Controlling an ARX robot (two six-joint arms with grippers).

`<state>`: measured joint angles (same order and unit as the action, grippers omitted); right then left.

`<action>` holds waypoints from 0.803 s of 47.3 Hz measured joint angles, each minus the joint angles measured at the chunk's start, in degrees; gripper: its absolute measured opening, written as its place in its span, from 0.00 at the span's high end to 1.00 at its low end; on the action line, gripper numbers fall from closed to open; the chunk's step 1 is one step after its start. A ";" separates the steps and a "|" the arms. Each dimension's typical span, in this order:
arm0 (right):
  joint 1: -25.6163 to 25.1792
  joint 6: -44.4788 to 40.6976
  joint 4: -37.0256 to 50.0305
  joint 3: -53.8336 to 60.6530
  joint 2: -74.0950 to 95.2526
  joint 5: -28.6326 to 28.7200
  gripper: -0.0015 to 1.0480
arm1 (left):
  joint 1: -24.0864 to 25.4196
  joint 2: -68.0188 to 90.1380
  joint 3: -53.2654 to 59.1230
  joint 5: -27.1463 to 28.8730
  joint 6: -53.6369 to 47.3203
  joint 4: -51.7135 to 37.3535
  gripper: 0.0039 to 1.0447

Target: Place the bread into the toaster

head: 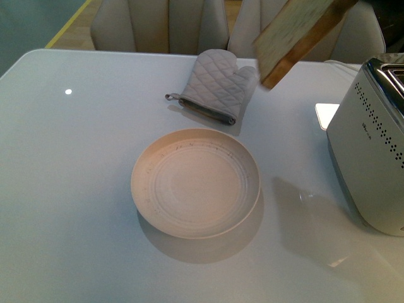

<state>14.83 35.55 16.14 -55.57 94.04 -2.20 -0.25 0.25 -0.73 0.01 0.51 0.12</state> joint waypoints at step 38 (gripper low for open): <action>-15.50 -35.69 -6.49 11.13 -16.68 -4.94 0.97 | 0.00 0.00 0.00 0.00 0.00 0.00 0.06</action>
<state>-0.67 -0.14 9.65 -44.45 77.36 -7.14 -0.25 0.25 -0.73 0.01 0.51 0.12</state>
